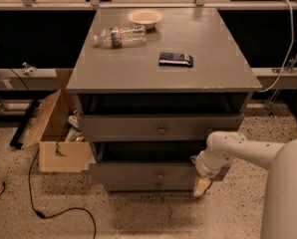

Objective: Open middle drawer

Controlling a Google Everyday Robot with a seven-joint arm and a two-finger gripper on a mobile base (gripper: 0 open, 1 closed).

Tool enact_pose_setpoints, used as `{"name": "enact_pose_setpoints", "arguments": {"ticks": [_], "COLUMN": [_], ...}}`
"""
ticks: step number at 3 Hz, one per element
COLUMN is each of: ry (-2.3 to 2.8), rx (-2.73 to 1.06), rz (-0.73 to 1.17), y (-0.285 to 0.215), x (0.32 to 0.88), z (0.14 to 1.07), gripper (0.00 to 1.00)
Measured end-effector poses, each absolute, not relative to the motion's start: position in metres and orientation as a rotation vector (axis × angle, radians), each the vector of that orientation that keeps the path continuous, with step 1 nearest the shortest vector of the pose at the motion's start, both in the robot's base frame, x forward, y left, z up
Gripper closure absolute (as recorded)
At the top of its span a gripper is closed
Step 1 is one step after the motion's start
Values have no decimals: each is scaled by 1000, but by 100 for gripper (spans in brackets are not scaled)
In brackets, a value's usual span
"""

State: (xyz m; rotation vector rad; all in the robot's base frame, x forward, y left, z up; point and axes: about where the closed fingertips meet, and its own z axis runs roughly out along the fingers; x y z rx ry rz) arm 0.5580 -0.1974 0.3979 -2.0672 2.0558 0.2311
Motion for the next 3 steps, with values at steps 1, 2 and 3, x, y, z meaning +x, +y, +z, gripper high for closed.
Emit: {"name": "enact_pose_setpoints", "arguments": {"ticks": [1,2,3], "ry": [2095,2130,2151], "rx": [-2084,-2093,-2077], "rz": [245,266,275], "y": [-202,-207,-210], "x": [539,520,508], "z": [405,411,415], "gripper": [42,65,89]}}
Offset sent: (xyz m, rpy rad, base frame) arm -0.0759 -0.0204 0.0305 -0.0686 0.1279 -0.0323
